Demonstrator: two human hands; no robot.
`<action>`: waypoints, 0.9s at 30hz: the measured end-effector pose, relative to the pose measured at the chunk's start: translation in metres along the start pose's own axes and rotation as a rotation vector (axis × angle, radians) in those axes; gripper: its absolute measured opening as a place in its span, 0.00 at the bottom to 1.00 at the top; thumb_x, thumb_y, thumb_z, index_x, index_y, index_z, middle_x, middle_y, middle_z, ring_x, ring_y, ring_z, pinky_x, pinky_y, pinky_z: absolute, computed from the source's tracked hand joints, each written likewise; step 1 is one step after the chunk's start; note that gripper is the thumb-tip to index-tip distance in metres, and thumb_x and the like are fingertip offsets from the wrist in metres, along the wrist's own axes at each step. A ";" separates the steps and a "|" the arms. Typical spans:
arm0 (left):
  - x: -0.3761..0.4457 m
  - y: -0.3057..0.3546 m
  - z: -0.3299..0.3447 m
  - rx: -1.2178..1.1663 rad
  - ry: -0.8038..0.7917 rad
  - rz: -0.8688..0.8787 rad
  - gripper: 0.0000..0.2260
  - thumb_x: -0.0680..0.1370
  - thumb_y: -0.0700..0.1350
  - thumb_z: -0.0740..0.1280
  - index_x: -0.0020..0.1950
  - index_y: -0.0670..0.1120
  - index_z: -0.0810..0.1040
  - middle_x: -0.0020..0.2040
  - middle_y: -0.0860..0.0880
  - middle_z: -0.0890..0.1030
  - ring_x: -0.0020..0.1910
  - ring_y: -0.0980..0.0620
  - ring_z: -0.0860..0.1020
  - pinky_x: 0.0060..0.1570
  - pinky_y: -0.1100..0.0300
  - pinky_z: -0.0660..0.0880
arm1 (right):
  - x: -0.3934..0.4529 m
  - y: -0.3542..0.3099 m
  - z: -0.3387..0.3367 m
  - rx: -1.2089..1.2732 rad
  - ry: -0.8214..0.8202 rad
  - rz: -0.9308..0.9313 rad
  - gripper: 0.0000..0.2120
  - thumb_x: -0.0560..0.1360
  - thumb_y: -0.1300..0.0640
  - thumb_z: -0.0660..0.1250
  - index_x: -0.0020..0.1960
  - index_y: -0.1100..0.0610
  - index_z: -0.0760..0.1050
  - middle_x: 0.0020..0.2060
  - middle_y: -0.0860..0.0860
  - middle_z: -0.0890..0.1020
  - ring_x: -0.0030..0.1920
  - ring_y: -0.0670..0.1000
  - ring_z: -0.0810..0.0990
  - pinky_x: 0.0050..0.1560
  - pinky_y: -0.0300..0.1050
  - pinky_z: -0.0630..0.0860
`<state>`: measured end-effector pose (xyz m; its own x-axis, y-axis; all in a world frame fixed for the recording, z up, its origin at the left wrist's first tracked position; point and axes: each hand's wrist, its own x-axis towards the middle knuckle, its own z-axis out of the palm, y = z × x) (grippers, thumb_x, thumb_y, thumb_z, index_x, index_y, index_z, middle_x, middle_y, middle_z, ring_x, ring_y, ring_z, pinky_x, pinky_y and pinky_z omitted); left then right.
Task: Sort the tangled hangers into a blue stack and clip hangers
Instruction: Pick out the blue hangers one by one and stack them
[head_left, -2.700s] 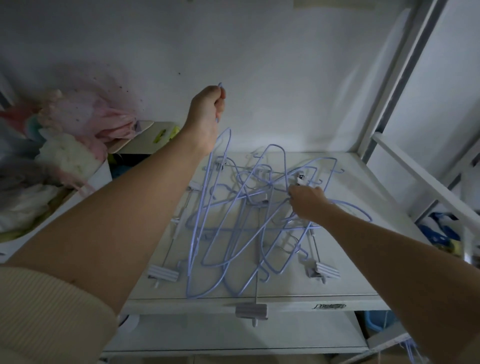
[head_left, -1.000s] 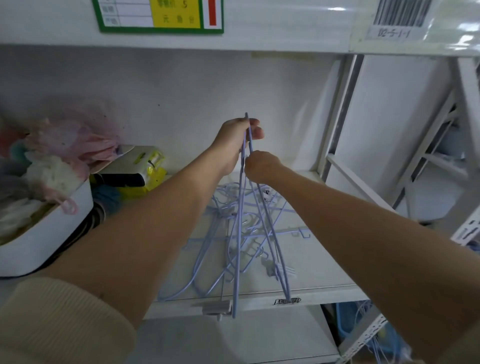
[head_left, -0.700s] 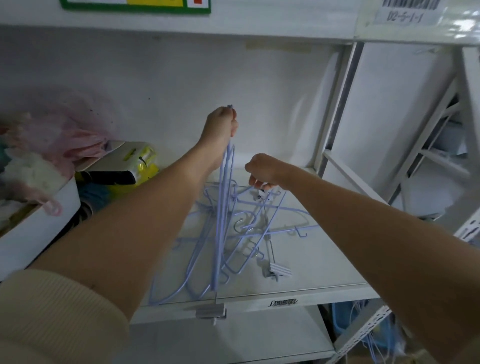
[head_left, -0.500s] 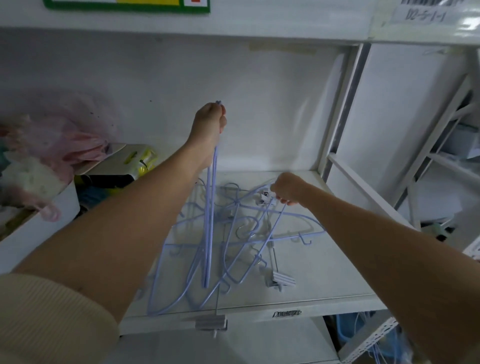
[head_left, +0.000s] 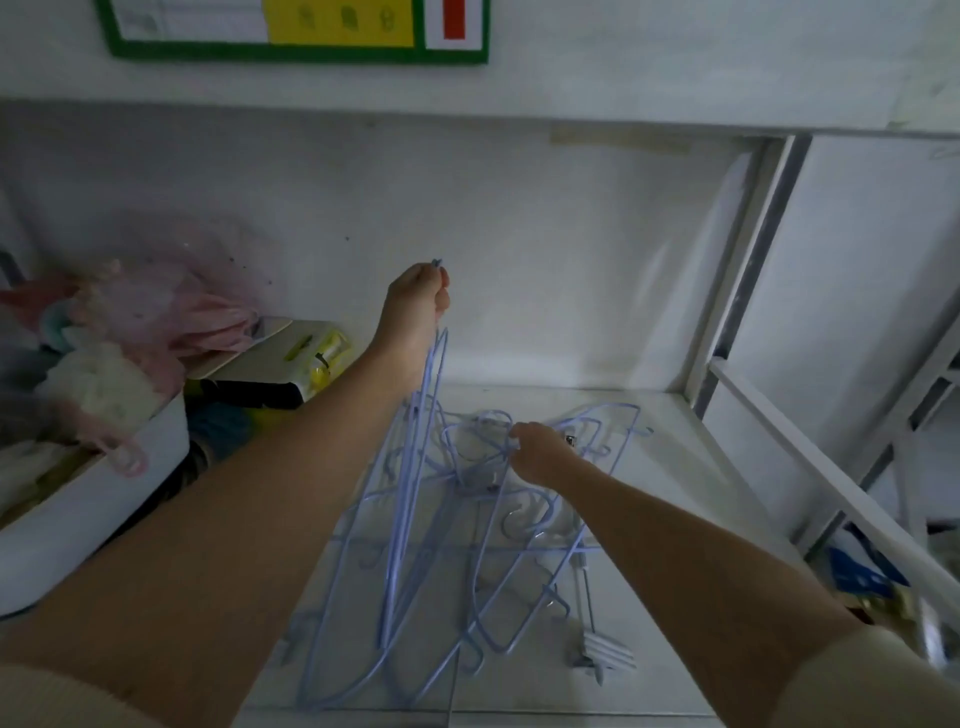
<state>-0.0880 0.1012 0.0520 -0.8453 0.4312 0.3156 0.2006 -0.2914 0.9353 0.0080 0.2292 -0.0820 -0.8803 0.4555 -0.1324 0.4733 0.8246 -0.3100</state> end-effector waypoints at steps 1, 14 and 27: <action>0.001 -0.001 -0.002 0.002 0.004 0.005 0.17 0.79 0.34 0.52 0.32 0.45 0.64 0.17 0.57 0.64 0.19 0.62 0.61 0.28 0.63 0.55 | 0.007 0.001 0.003 -0.004 -0.010 0.012 0.17 0.77 0.60 0.57 0.64 0.62 0.72 0.62 0.60 0.77 0.62 0.59 0.76 0.62 0.48 0.74; -0.013 0.002 -0.015 0.081 0.072 0.011 0.18 0.80 0.35 0.52 0.31 0.46 0.63 0.27 0.50 0.60 0.19 0.62 0.59 0.24 0.68 0.56 | 0.019 0.003 0.019 -0.341 0.070 -0.118 0.16 0.77 0.63 0.56 0.62 0.61 0.74 0.60 0.58 0.77 0.65 0.60 0.71 0.62 0.52 0.71; -0.018 0.031 0.001 0.048 0.055 0.051 0.17 0.80 0.34 0.52 0.32 0.46 0.64 0.19 0.57 0.66 0.17 0.63 0.62 0.22 0.71 0.58 | -0.023 0.004 -0.114 -0.053 0.508 -0.030 0.13 0.80 0.57 0.52 0.56 0.60 0.72 0.53 0.60 0.81 0.54 0.61 0.78 0.55 0.51 0.68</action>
<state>-0.0661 0.0856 0.0753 -0.8588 0.3691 0.3554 0.2670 -0.2697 0.9252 0.0336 0.2607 0.0275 -0.7730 0.5263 0.3543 0.4605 0.8496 -0.2572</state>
